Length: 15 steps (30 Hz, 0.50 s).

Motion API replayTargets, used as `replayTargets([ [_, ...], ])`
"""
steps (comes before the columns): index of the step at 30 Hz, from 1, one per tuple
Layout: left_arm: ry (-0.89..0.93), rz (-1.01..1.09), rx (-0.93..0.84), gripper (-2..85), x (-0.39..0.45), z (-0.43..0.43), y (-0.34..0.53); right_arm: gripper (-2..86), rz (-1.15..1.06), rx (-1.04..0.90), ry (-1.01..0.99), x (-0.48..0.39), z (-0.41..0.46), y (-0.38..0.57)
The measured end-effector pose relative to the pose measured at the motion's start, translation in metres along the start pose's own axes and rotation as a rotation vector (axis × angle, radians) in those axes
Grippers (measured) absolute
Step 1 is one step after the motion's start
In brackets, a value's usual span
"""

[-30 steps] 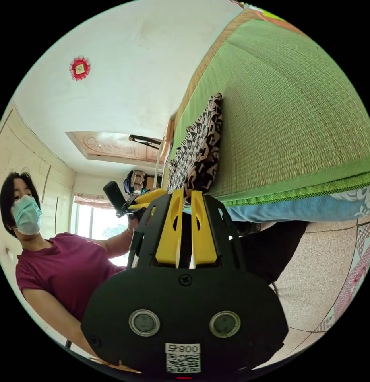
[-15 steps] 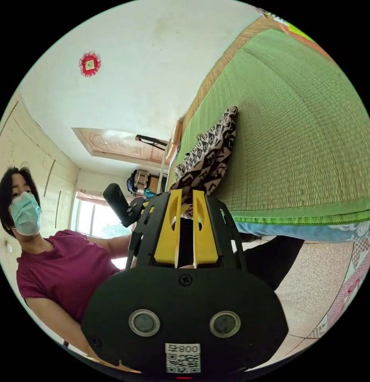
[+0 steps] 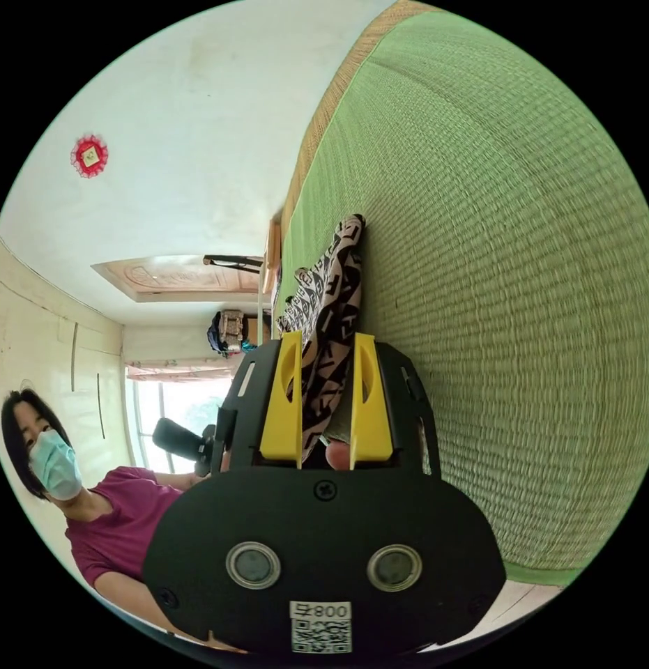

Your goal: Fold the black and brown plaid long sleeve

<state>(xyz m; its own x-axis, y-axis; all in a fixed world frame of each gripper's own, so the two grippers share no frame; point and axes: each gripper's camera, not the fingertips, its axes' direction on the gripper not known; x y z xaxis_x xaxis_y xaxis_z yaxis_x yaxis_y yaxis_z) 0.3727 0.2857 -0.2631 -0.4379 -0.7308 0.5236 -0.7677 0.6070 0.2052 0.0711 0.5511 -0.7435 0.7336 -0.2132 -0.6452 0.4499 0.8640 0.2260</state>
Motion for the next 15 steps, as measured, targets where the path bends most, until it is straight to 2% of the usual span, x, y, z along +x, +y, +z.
replayTargets([
  [15,0.031,-0.005,0.02,2.6,0.009,0.008,0.005,8.6,0.007,-0.061,0.048,0.0,0.05,-0.079],
])
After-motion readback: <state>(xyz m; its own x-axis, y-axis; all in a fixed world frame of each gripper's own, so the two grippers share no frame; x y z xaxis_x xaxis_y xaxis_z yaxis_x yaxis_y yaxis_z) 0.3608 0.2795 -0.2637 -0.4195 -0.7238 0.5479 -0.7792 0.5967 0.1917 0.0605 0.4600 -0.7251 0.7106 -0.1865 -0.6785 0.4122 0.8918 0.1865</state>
